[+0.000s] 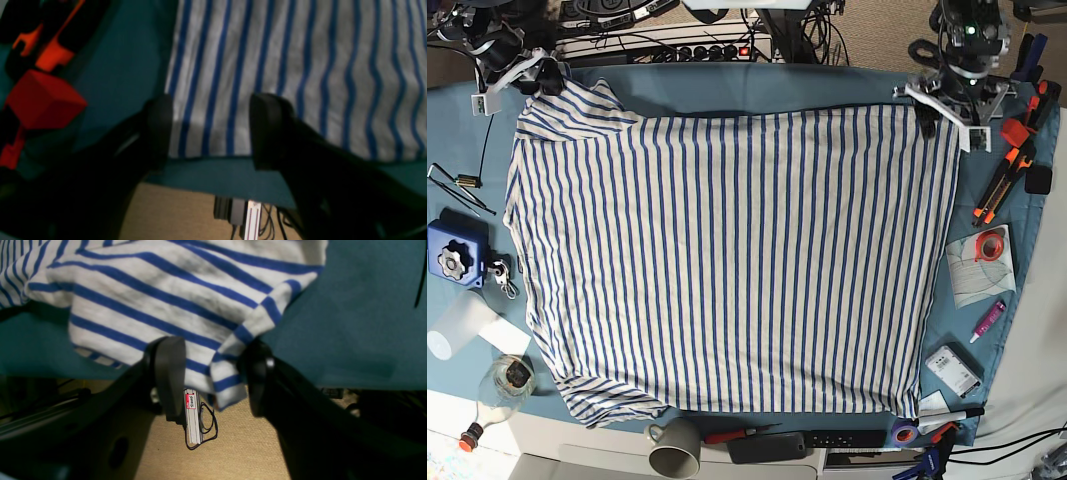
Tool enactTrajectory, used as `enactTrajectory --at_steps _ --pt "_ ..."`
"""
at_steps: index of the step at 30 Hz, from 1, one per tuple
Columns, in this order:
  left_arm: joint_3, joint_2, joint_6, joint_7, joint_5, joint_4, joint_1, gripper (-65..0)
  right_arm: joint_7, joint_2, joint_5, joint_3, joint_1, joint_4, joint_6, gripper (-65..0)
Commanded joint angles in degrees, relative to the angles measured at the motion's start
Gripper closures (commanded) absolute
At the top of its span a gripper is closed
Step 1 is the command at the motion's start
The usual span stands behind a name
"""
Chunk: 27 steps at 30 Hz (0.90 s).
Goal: Fold the T-shirt properly
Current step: 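Close both grippers on the collar-edge corners of the shirt, then lift the collar edge with both grippers and fold it over toward the hem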
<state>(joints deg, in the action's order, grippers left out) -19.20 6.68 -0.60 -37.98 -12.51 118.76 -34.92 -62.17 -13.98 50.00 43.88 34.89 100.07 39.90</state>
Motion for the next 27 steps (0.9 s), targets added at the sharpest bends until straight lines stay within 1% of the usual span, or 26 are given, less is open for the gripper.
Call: enactTrajectory --at_steps 1,6,9,10,12,13,17,18,19,20,21,23,26,27 --pt "-0.13 0.31 0.20 0.66 0.04 -0.33 -0.13 -37.1 0.55 -0.81 0.96 0.37 0.22 0.66 0.10 -29.3" --pt "-0.13 0.31 0.22 0.70 0.07 -7.85 2.05 -37.1 0.37 -0.81 0.96 0.37 0.20 0.66 0.10 -29.3" --pt "-0.13 0.28 0.66 -0.79 -1.18 -10.36 3.39 -36.8 0.39 -0.81 0.96 0.37 0.20 0.68 0.10 -29.3" --pt "-0.13 0.31 0.66 -1.73 -1.92 -10.51 3.54 -35.5 0.42 -0.83 0.96 0.37 0.20 0.68 0.10 -29.3" --pt "-0.11 0.09 0.63 -2.91 -3.26 -10.49 3.54 -29.9 0.46 -0.83 0.96 0.37 0.20 0.68 0.10 -29.3" --pt "-0.11 -0.04 0.63 -3.34 -4.04 -10.49 3.54 -25.3 0.50 -0.81 0.98 0.37 0.20 0.68 0.10 -29.3" --pt "-0.11 0.00 0.66 -5.77 -5.46 -10.49 3.50 -2.8 0.96 -0.81 1.03 0.37 0.20 0.68 0.10 -29.2" --pt "-0.11 0.00 0.63 -5.77 -5.90 -10.49 3.48 0.0 1.14 -0.81 1.14 0.37 0.17 0.68 0.10 -29.1" --pt "-0.11 0.00 0.63 -5.84 -6.62 -10.49 3.48 0.0 1.46 -0.81 1.42 0.37 0.17 0.68 0.10 -28.8" --pt "-0.11 0.00 0.63 -6.16 -7.28 -10.49 3.48 0.0 1.77 -0.81 1.68 0.37 0.17 0.68 0.10 -26.7" --pt "-0.11 0.00 0.59 -6.56 -7.58 -10.49 3.48 0.0 1.84 -0.81 1.86 0.37 0.17 0.68 0.10 -23.1" --pt "-0.11 0.00 0.24 -8.13 -7.67 -10.49 3.48 0.0 1.84 -0.81 2.08 0.37 0.17 0.68 0.10 -13.8" --pt "-0.13 0.00 -3.45 -10.93 -7.69 -10.23 3.48 0.0 2.36 -0.81 2.08 0.37 0.17 0.68 0.10 -0.1" --pt "-0.13 0.00 -4.70 -12.31 -7.69 -9.73 3.45 0.0 2.78 -0.83 2.10 0.37 0.17 0.70 0.10 0.0"
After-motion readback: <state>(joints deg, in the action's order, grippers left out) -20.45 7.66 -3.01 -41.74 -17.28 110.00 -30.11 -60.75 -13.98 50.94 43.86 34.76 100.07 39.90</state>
